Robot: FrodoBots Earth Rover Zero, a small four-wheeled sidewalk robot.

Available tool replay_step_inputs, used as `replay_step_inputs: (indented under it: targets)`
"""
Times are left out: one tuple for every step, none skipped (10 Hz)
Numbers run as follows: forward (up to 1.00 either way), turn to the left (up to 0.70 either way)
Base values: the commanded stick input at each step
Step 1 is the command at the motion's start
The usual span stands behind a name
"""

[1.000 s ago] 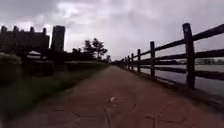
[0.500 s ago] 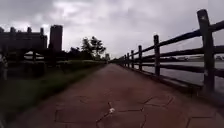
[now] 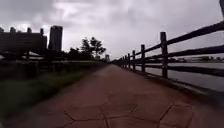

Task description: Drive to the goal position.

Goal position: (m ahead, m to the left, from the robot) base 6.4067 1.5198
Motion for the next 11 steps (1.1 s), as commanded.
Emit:
replay_step_inputs:
  targets:
    - [1.0,0.0]
    - [1.0,0.0]
    - [1.0,0.0]
    - [1.0,0.0]
    - [1.0,0.0]
    - [1.0,0.0]
    - [1.0,0.0]
    - [1.0,0.0]
    - [1.0,0.0]
    - [1.0,0.0]
    - [1.0,0.0]
